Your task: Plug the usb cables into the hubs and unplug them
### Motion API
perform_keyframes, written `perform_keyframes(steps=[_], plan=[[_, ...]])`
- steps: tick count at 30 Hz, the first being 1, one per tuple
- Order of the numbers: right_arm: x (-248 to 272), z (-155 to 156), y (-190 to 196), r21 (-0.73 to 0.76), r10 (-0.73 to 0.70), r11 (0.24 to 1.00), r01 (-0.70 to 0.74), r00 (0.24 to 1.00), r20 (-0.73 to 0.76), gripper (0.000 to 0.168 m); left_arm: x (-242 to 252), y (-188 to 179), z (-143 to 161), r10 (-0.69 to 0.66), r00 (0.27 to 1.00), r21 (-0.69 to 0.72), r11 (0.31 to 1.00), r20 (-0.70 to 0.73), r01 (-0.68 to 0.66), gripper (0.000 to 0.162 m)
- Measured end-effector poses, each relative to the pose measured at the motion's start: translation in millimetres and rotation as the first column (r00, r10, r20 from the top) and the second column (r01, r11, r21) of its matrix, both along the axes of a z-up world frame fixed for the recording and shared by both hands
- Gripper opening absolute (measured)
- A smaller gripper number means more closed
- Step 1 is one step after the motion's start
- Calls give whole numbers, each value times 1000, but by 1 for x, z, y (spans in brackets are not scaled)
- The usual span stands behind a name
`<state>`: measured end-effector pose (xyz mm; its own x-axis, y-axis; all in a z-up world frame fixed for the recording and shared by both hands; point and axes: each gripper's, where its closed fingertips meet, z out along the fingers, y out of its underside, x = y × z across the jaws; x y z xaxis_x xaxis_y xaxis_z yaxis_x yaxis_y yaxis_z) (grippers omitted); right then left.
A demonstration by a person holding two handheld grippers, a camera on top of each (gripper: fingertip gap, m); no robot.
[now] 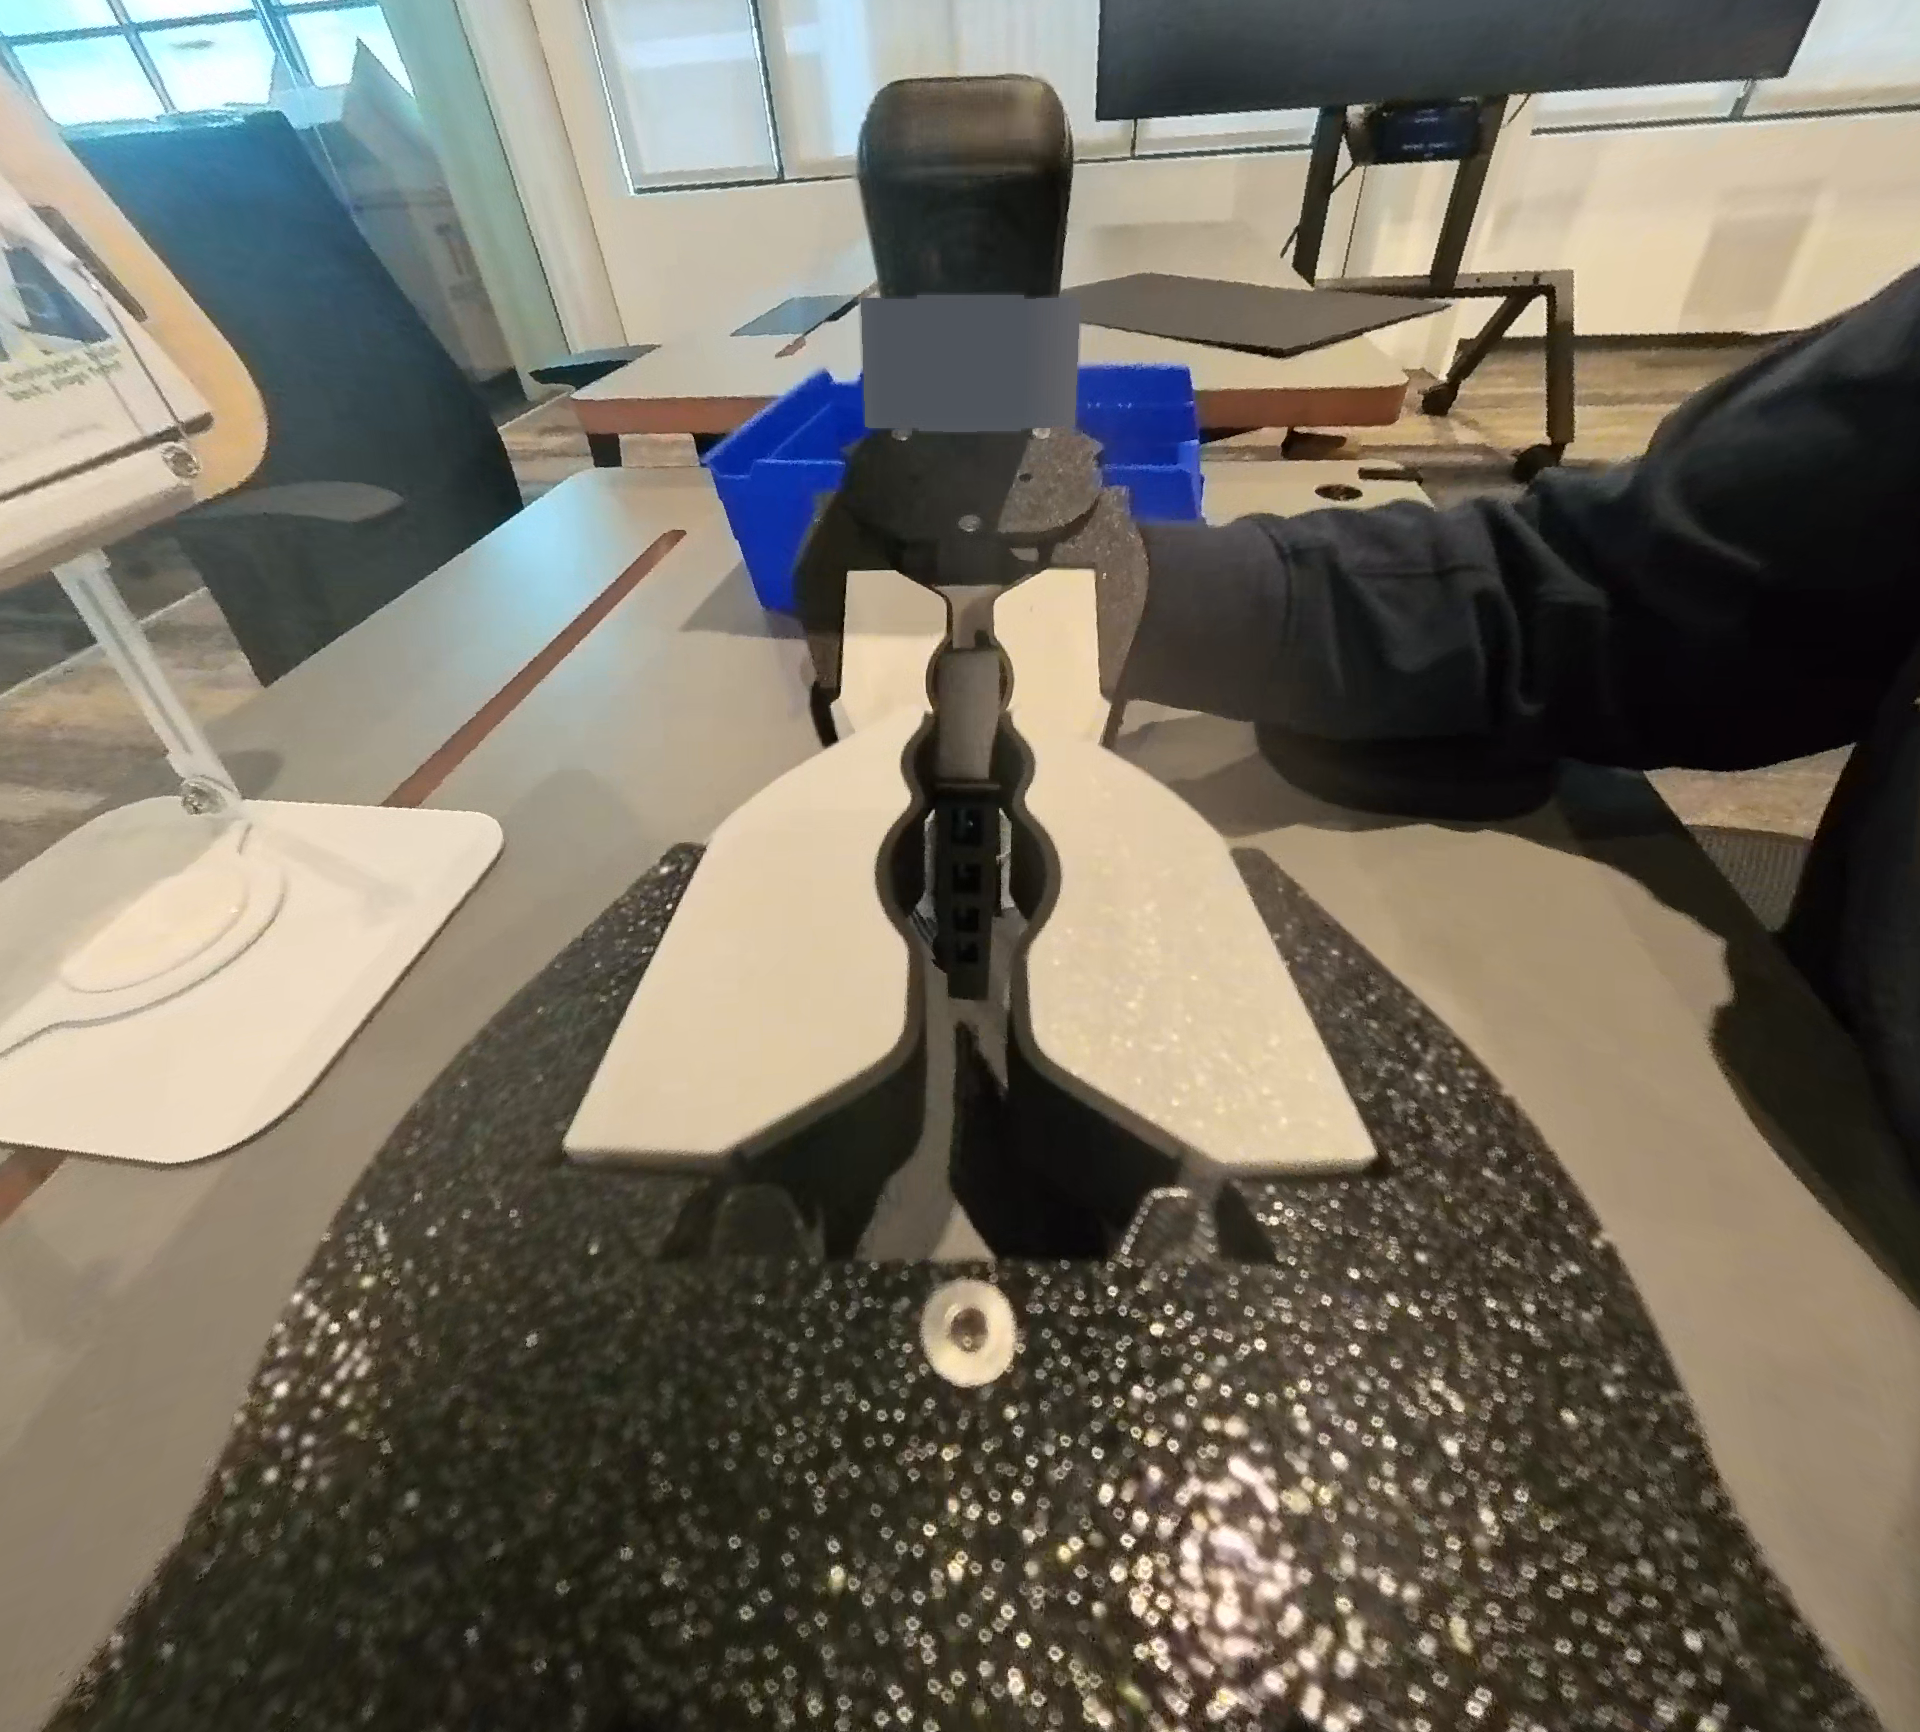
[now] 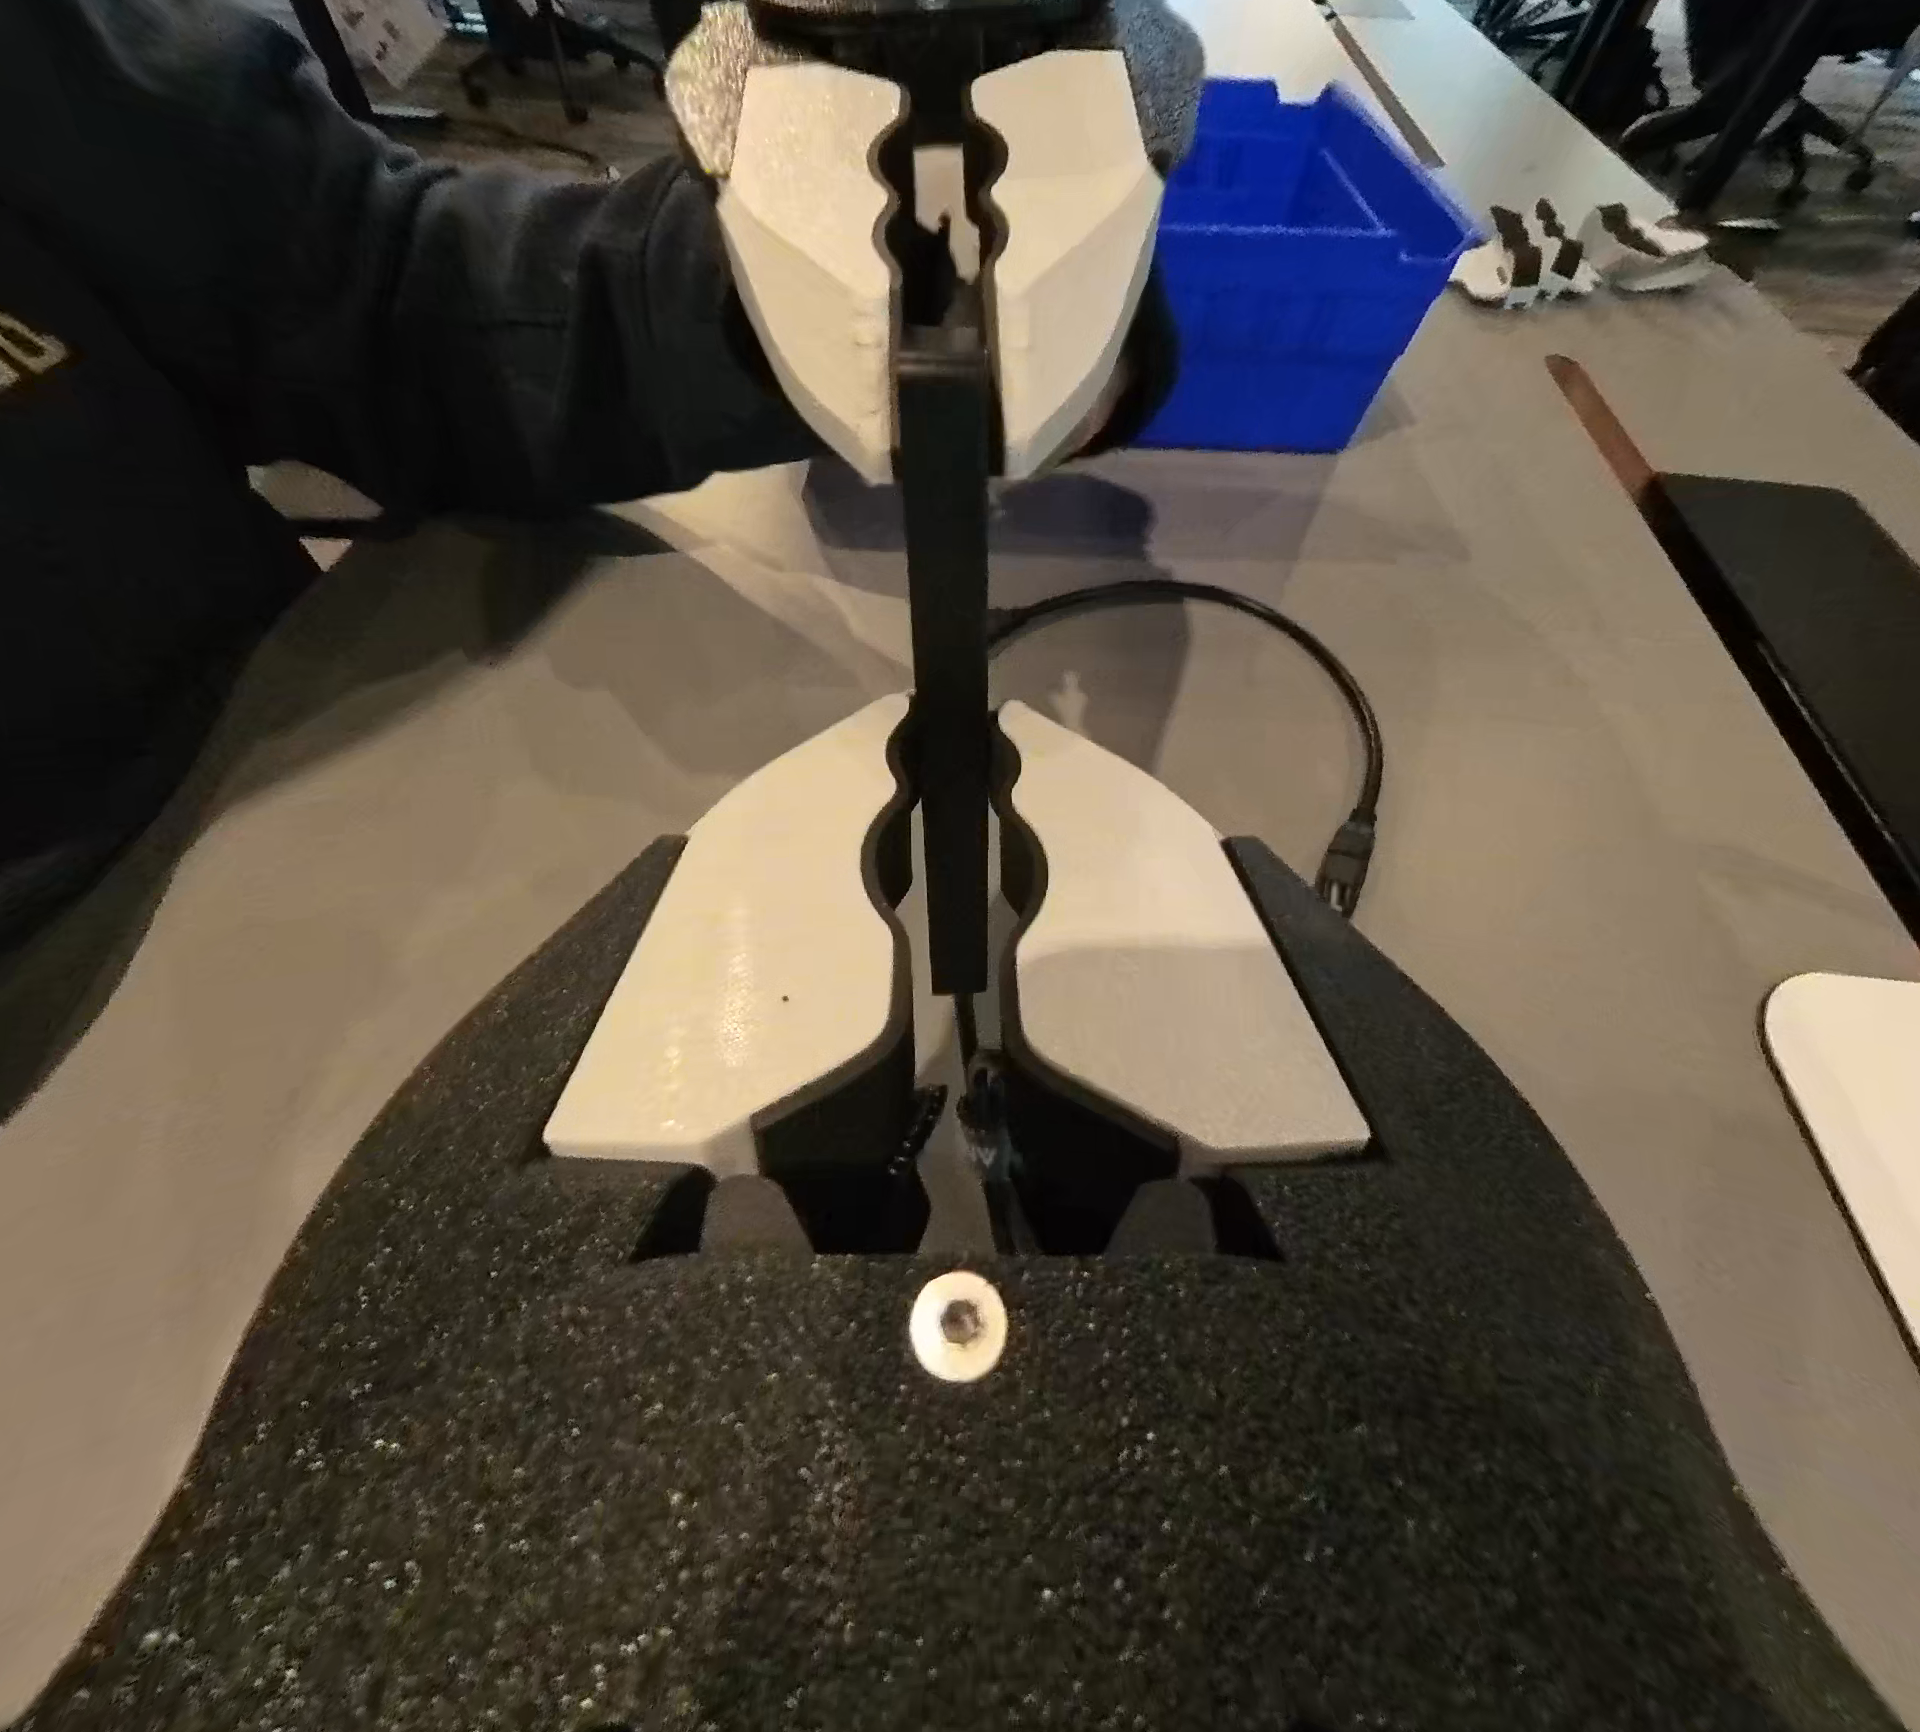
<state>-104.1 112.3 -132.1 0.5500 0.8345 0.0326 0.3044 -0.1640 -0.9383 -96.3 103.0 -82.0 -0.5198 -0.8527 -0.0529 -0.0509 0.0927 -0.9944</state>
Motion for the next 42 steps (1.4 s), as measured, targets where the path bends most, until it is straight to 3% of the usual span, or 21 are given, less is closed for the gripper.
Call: perform_keyframes(steps=[2,5,8,11,14,17,19,25,34,38,42], plan=[[1,3,1,7,-9,1000,9,1000,-16,11,0,4,4,34,999,10,999,8,-34,11],[8,2,4,5,-34,999,34,999,-27,11,-11,20,7,105,994,116,988,-6,-103,28],[17,7,7,4,-62,998,62,995,-78,11,-33,43,-16,178,977,357,926,-121,-124,32],[26,15,9,9,-91,996,93,987,-130,11,-62,63,-60,219,931,622,783,-291,10,34],[33,19,9,3,-104,994,106,980,-168,11,-88,82,-102,263,867,789,578,-424,210,38],[37,22,10,-2,-112,994,114,974,-199,11,-104,95,-131,286,821,841,395,-495,369,39],[39,23,10,-6,-115,993,116,970,-214,11,-109,97,-145,265,806,835,333,-528,438,40],[43,27,8,-15,-111,994,111,963,-244,11,-112,99,-162,205,794,808,304,-572,504,35],[44,29,9,-29,-109,994,105,959,-263,11,-107,96,-166,155,798,789,341,-583,510,16],[43,26,9,-39,-106,994,99,959,-261,11,-105,96,-166,156,805,796,342,-572,500,14],[43,26,9,-42,-104,994,96,958,-267,11,-99,88,-156,168,823,793,424,-543,438,0]])
